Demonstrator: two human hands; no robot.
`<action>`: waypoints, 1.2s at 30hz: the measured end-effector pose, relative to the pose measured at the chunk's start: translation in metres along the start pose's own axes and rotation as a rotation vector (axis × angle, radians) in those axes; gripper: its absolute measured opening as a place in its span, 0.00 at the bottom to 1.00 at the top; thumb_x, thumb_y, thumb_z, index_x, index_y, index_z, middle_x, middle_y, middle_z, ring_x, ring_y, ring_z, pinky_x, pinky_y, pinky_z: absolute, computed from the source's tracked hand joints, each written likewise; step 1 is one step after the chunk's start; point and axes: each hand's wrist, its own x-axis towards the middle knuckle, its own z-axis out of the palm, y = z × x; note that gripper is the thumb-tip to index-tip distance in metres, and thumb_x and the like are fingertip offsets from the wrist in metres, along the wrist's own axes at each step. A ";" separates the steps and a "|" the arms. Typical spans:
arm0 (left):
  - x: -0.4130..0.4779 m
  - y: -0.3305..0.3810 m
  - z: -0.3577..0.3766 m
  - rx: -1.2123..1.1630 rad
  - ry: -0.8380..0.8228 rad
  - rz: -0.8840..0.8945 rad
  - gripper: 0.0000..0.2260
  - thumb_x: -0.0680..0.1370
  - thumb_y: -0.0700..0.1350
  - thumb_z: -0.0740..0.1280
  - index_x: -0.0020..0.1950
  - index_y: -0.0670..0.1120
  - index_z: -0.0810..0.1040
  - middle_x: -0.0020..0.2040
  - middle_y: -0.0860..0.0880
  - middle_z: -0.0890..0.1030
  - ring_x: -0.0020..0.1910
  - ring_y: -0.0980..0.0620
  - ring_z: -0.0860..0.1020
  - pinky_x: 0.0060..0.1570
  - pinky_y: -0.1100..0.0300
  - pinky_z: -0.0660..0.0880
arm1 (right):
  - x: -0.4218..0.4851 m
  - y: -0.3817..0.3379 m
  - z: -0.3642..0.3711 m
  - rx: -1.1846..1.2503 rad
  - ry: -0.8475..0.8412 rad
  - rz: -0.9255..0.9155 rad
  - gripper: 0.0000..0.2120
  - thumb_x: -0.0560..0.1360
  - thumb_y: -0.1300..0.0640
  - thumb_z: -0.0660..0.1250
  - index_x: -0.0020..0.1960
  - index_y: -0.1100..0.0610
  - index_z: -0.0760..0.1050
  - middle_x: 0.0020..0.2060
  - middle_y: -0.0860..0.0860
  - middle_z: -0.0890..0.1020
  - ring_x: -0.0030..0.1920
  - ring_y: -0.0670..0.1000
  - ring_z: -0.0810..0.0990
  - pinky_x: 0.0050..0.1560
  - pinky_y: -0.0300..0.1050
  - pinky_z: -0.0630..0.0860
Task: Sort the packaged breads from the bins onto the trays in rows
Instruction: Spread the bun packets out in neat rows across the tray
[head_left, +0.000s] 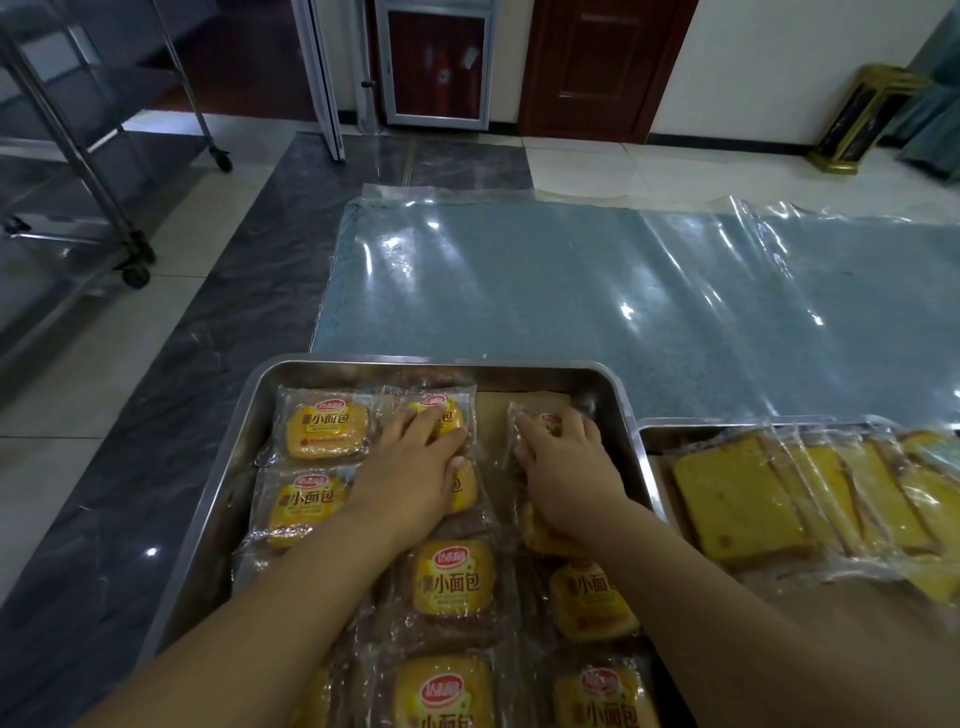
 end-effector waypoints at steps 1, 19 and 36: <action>0.000 0.000 0.001 -0.001 -0.007 0.004 0.19 0.81 0.54 0.51 0.73 0.55 0.61 0.76 0.52 0.54 0.74 0.46 0.48 0.71 0.48 0.54 | 0.004 0.002 0.001 0.002 0.007 -0.004 0.21 0.81 0.46 0.51 0.73 0.41 0.53 0.73 0.56 0.55 0.74 0.60 0.48 0.70 0.61 0.60; -0.048 0.017 -0.006 -0.096 0.107 0.036 0.20 0.78 0.58 0.57 0.69 0.57 0.67 0.71 0.54 0.64 0.68 0.51 0.57 0.66 0.52 0.61 | -0.065 0.008 -0.027 0.180 0.240 -0.164 0.15 0.76 0.52 0.63 0.63 0.50 0.74 0.62 0.49 0.72 0.63 0.51 0.68 0.60 0.45 0.68; -0.072 0.016 0.015 0.034 -0.111 0.049 0.24 0.80 0.58 0.52 0.74 0.53 0.58 0.77 0.52 0.50 0.74 0.49 0.46 0.70 0.47 0.56 | -0.070 0.016 0.001 0.175 0.185 -0.158 0.13 0.76 0.61 0.63 0.59 0.53 0.78 0.62 0.50 0.73 0.64 0.52 0.67 0.62 0.46 0.66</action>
